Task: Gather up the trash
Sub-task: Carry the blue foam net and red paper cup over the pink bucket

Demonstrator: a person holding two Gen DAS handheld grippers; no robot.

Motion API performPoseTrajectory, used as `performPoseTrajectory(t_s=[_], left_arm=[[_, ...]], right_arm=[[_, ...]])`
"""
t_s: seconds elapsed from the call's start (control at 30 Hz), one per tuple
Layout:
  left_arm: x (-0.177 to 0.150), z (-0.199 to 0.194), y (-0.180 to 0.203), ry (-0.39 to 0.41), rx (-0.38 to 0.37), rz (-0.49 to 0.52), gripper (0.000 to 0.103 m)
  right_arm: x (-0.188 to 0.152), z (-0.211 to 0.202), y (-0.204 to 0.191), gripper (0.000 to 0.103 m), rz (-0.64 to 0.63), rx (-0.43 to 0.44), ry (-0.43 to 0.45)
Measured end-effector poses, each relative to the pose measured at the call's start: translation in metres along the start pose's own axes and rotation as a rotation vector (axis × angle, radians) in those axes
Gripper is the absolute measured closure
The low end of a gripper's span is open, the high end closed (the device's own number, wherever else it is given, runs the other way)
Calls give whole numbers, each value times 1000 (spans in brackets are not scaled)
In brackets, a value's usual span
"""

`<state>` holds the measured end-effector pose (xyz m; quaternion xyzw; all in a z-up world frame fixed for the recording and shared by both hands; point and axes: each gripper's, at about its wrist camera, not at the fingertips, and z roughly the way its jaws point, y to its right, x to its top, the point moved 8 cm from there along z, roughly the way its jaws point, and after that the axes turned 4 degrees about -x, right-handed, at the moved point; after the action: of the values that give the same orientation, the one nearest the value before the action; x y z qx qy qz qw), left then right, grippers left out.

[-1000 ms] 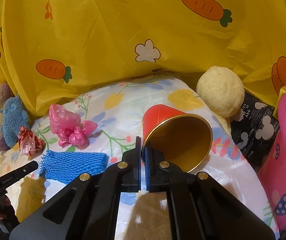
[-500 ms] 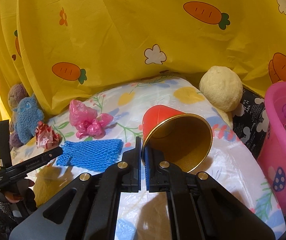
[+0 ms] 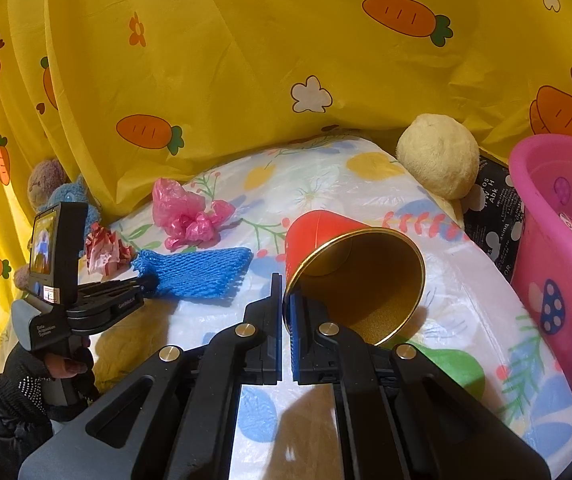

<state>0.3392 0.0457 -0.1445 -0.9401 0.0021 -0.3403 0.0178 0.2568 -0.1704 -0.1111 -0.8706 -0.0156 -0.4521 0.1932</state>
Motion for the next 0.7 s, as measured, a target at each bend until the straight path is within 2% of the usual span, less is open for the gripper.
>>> performPoseTrajectory(t_s=[0.17,0.37,0.57,0.7], left_arm=[[-3,-16,-3,45,-104,-77,98],[-6,-58,-1,127,-198,-123,98],[-4,-103,6,210,-232,-108,98],[0,-128,26,239,-281,-87,99]], right_arm=[[0,-17,2,99,2,8,23],[-1,-36,1,99,9,29,46],[-3,-56,-3,99,18,53,64],[-4,-69,-5,99,18,63,79]])
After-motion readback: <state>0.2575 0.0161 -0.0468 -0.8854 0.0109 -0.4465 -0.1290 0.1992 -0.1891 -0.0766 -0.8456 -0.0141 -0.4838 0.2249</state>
